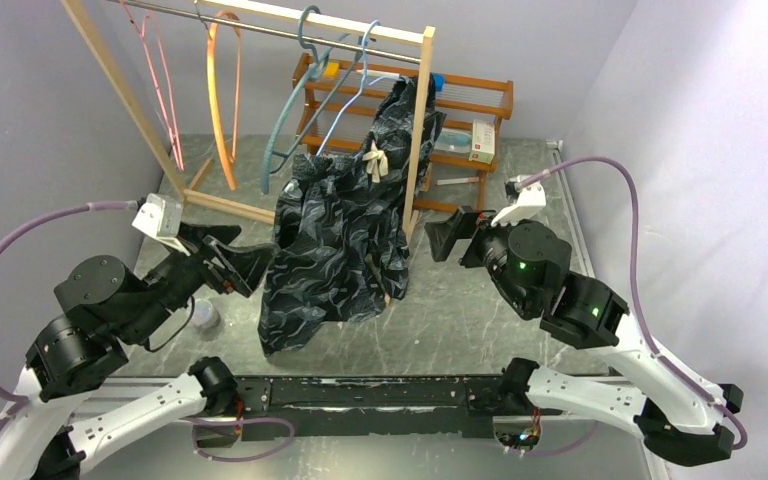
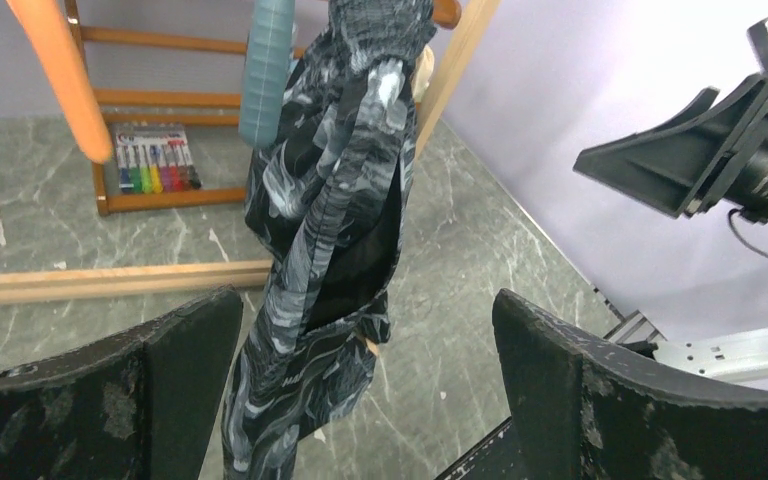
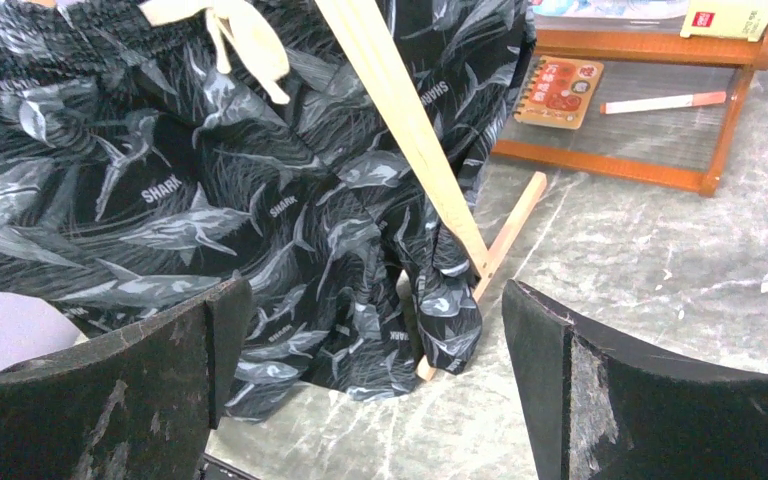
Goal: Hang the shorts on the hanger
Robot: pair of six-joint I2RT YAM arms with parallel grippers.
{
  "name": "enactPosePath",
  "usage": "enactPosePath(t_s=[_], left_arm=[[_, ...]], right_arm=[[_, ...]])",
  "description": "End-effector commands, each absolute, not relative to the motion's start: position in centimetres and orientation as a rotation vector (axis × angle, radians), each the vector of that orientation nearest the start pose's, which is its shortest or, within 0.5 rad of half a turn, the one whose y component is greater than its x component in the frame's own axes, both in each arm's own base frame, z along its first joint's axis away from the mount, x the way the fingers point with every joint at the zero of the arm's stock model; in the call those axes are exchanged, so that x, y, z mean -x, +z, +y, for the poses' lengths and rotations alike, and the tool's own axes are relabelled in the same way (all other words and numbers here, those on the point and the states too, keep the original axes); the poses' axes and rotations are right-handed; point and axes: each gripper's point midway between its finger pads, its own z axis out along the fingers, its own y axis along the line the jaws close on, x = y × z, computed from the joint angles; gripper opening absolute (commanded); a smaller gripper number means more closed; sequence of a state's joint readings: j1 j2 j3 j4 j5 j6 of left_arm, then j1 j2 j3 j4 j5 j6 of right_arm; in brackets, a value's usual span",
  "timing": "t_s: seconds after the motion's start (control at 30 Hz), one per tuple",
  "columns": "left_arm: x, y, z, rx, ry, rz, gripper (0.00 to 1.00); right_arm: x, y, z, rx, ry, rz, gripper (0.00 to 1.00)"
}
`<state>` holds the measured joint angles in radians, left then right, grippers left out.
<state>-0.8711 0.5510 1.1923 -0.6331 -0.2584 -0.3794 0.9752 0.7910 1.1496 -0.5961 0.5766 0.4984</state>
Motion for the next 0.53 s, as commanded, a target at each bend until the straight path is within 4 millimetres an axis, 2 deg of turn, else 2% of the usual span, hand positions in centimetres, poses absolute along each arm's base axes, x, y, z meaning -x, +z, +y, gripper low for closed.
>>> enactPosePath(t_s=[0.0,0.5], left_arm=[[-15.39,40.10,-13.68,-0.159,-0.795,1.621,1.00],[-15.02,39.58,-13.37,-0.153,-0.801,1.634,1.00]], right_arm=[[-21.20,37.05,16.76,-0.036,0.569,1.768,1.00],[-21.28,36.61,16.66,-0.060,0.568,1.774,1.00]])
